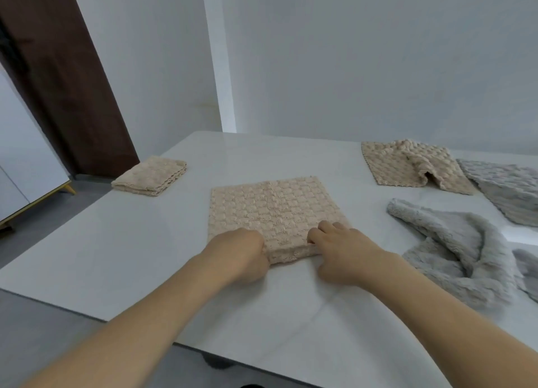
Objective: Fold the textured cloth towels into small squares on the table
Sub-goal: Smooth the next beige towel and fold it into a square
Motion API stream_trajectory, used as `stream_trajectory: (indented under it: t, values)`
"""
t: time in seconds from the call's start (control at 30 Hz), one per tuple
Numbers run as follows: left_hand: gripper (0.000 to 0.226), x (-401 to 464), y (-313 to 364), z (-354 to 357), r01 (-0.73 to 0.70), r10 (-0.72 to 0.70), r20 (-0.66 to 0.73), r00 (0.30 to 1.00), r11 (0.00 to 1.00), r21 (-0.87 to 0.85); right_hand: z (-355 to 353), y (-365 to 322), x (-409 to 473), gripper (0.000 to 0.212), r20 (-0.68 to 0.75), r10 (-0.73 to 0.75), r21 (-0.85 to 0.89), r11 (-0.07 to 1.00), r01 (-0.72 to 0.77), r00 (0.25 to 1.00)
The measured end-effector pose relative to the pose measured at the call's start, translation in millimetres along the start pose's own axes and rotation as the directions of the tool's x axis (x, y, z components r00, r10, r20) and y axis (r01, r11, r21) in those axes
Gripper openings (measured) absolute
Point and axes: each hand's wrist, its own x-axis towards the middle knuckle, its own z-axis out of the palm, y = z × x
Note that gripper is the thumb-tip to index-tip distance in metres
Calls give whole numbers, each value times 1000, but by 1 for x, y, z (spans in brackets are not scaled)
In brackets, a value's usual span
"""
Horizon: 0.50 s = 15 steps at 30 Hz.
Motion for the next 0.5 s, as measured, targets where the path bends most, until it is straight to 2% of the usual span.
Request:
stream_trajectory:
  t: [0.07, 0.13, 0.17, 0.23, 0.3, 0.37, 0.43, 0.5]
  values:
    - [20, 1, -7, -8, 52, -43, 55, 998, 984, -171, -11, 4, 0, 25, 66, 30, 36, 999, -32, 997]
    - [19, 3, -19, -17, 61, -56, 28, 998, 976, -208, -25, 15, 4, 10, 103, 93, 233, 966, -115, 990]
    - [19, 4, -26, -21, 55, -58, -9, 998, 978, -200, -32, 22, 8, 10, 96, 127, 333, 931, -152, 987]
    - [22, 9, -41, -30, 48, -68, -105, 992, 982, -184, -40, 39, 17, 16, 29, 208, 527, 828, -192, 978]
    - [19, 18, -55, -39, 61, -97, -206, 974, 983, -175, -43, 51, 28, 27, -54, 305, 749, 643, -164, 951]
    - [15, 31, -67, -44, 68, -126, -302, 945, 978, -195, -37, 54, 47, 30, -123, 386, 888, 453, -72, 914]
    - [16, 50, -75, -41, 57, -130, -413, 901, 981, -184, -28, 51, 71, 39, -181, 444, 919, 395, -10, 878]
    - [18, 72, -82, -38, 49, -117, -517, 848, 989, -143, -21, 50, 94, 50, -225, 482, 909, 417, 4, 847]
